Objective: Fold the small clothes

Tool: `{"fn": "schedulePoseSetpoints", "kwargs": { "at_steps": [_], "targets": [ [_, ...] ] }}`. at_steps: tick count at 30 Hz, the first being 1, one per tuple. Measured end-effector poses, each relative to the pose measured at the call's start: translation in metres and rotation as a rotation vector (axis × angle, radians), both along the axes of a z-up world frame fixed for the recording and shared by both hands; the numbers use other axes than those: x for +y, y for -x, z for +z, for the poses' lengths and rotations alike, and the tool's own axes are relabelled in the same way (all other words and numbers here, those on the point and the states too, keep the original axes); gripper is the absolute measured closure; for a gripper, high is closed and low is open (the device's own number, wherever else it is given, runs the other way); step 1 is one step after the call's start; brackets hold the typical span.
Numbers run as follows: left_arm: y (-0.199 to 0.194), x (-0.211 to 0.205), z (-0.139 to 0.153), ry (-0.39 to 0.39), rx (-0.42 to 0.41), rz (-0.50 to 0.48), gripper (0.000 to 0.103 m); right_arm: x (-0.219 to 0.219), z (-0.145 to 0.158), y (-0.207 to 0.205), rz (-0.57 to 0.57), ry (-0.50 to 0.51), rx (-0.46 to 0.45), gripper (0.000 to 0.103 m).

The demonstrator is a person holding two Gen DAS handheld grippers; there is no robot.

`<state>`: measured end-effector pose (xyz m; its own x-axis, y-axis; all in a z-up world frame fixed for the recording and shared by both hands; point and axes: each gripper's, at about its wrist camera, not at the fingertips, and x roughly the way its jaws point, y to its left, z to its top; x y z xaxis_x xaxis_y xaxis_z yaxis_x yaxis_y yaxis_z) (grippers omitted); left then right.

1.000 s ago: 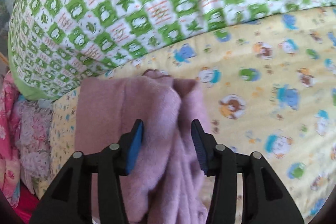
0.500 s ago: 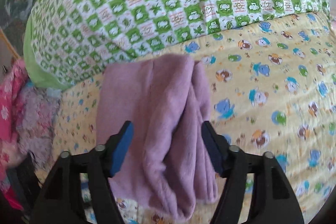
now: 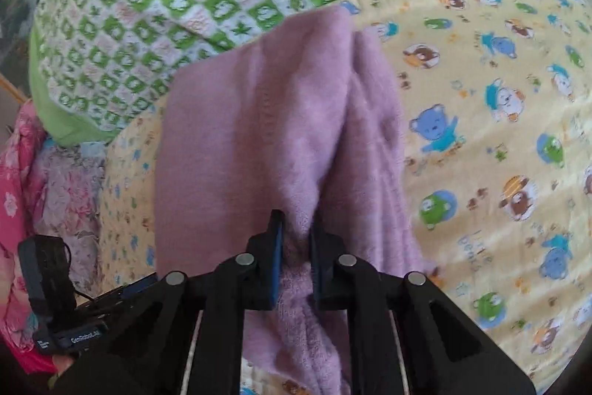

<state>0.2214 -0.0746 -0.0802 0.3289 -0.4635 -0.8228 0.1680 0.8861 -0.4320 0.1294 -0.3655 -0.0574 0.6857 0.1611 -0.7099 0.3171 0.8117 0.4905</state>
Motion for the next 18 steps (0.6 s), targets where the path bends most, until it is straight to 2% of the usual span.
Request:
{"fn": "schedulePoseSetpoints", "kwargs": {
  "at_steps": [3,6,9,12,16,18],
  "targets": [
    [-0.002,-0.009,-0.005,-0.024,-0.009,-0.016,0.042,-0.011,0.005,0.01,-0.041,0.023,-0.01,0.09],
    [-0.003,-0.018,-0.017,-0.051,0.008,-0.043,0.04,-0.02,-0.016,0.009,-0.068,0.033,0.05,0.09],
    [-0.002,-0.023,-0.022,-0.078,0.007,-0.054,0.039,-0.02,-0.024,0.01,-0.07,0.024,0.041,0.088],
    [-0.002,-0.018,-0.017,-0.061,0.006,-0.048,0.039,-0.017,-0.013,0.015,-0.073,0.004,0.02,0.074],
    [-0.006,-0.005,-0.007,-0.034,-0.003,-0.027,0.04,-0.014,0.002,0.027,-0.093,0.024,-0.028,0.036],
    [-0.013,-0.002,0.0,-0.025,-0.012,-0.013,0.04,-0.017,0.004,0.032,-0.107,0.022,-0.043,0.032]
  ]
}}
